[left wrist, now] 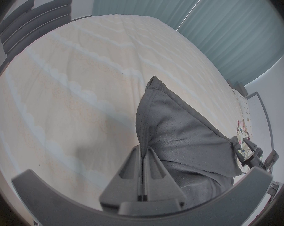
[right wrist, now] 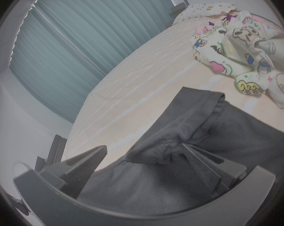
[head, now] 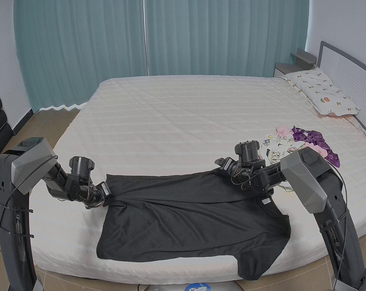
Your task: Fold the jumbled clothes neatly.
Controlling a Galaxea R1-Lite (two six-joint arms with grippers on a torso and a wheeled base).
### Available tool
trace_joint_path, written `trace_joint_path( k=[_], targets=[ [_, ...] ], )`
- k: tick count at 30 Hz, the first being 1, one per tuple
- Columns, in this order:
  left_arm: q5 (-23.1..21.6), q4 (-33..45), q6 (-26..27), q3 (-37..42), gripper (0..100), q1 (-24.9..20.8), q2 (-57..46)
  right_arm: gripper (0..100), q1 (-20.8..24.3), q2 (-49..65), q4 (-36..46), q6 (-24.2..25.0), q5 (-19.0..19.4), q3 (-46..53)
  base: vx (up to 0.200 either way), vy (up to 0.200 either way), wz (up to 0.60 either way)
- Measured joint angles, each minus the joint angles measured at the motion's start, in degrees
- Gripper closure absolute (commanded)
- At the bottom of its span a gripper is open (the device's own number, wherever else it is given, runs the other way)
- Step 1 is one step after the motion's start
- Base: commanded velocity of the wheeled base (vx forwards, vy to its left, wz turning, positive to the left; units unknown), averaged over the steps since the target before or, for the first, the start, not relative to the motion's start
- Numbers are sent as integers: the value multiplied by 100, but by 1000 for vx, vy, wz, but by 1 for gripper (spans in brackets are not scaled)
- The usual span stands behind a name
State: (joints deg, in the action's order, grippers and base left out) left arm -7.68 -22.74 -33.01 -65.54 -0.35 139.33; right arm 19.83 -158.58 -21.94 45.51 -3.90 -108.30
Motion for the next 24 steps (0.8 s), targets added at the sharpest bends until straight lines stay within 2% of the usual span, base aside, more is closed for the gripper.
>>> trace_joint_path(
  k=[3,5,12,16,20,24],
  targets=[
    [2,-22,0,24,100,-5,0,0,20,-112,-4,354,38,-308,0,0,0],
    [2,-41,0,35,100,-5,0,0,56,-179,-101,622,227,-473,0,0,0],
    [7,-55,0,49,100,-5,0,0,39,-144,-1352,709,647,-614,0,0,0],
    [18,-55,4,49,100,-9,1,0,-107,44,-1523,436,720,-633,0,0,0],
    [27,-55,6,51,100,-9,4,0,-217,22,-1219,-98,683,-633,0,0,0],
    [32,-55,11,49,100,-9,6,0,-219,-146,-824,-352,496,-625,0,0,0]
  ],
)
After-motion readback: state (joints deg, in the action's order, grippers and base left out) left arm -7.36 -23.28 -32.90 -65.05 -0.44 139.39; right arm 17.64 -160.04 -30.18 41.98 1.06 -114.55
